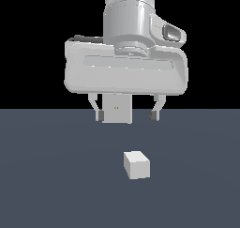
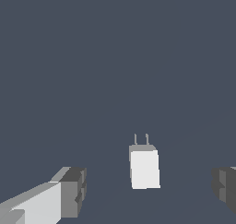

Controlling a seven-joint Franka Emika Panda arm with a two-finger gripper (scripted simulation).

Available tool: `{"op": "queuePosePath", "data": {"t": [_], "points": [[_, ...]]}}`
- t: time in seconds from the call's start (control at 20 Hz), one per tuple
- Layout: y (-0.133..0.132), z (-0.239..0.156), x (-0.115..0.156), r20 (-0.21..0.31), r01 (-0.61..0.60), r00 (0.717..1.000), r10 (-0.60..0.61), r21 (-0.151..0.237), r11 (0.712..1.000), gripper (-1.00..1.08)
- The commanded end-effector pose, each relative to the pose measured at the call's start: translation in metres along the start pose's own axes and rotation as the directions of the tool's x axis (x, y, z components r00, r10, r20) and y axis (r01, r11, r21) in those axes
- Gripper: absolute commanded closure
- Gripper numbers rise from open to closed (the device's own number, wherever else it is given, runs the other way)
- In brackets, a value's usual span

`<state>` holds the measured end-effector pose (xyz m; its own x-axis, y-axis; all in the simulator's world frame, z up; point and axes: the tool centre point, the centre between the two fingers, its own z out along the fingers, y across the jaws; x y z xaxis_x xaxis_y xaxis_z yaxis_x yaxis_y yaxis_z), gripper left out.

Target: Plug the charger into the wall socket.

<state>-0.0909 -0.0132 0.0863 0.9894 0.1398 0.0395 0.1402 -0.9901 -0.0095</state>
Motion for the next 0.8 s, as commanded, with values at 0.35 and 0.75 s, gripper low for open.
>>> {"op": "queuePosePath", "data": {"t": [0.35, 0.75], "points": [[0.008, 0.022, -0.021, -0.027, 0.047, 0.999, -0.047, -0.008, 0.999, -0.92], [0.009, 0.024, -0.022, -0.029, 0.049, 0.998, -0.049, -0.008, 0.999, -0.92]]}}
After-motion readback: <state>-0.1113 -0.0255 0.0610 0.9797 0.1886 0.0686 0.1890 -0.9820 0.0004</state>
